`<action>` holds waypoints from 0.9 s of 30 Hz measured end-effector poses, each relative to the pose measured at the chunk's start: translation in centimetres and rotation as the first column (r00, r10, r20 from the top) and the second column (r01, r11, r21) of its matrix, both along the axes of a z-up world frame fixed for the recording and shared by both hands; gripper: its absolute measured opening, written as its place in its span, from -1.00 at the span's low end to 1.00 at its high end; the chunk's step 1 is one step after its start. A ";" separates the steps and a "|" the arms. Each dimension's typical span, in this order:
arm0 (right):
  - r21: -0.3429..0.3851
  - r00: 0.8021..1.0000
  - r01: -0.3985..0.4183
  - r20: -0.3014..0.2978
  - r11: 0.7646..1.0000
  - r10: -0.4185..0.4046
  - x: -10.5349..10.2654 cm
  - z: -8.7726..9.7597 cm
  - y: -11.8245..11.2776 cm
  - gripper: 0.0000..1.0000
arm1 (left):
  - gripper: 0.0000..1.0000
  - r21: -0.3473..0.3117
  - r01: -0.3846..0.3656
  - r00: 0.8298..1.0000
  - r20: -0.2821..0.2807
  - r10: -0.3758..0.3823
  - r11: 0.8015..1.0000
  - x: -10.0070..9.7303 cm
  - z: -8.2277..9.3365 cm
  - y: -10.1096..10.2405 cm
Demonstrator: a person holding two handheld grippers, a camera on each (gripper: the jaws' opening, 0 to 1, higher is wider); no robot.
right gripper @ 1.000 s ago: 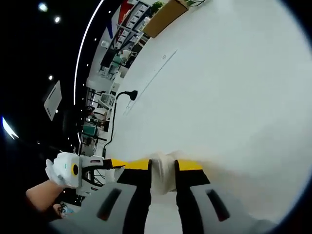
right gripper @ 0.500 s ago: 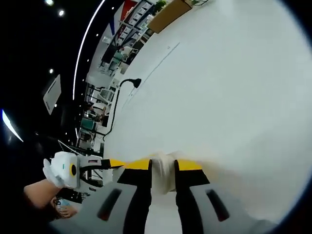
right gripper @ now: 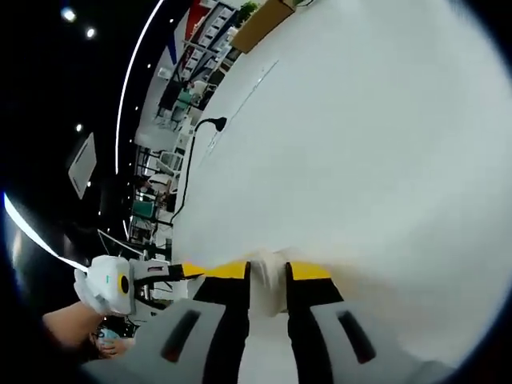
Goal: Arrange the utensils inside the cutlery case until each visible utensil rests in its matching compartment.
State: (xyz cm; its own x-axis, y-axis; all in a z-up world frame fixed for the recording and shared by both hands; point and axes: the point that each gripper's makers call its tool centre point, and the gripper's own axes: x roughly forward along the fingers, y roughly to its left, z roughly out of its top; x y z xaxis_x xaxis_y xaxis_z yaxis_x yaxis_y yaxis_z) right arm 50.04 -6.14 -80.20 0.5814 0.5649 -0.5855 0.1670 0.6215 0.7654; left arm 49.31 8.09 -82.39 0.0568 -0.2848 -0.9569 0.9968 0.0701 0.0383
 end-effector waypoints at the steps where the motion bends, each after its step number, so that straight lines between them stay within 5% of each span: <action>1: 0.003 1.000 0.015 -0.017 1.000 -0.015 -0.6 0.0 0.0 -0.72 | -0.16 -0.009 -0.001 1.000 0.005 0.001 1.000 -0.5 0.0 0.1; 7: 0.003 1.000 -0.026 0.001 1.000 0.026 -2.3 -0.1 1.3 -0.72 | -0.15 -0.020 0.000 1.000 0.006 0.001 1.000 -1.9 0.0 1.3; 20: -0.067 0.996 -0.051 0.070 0.996 0.056 -1.4 0.0 3.7 -0.69 | -0.15 -0.033 -0.007 1.000 -0.010 0.006 0.999 -1.7 0.0 3.1; 27: -0.027 0.997 -0.043 0.069 0.999 0.045 -0.8 -0.2 5.1 -0.68 | -0.15 -0.018 -0.028 0.999 -0.017 0.028 0.999 -1.2 -0.1 4.6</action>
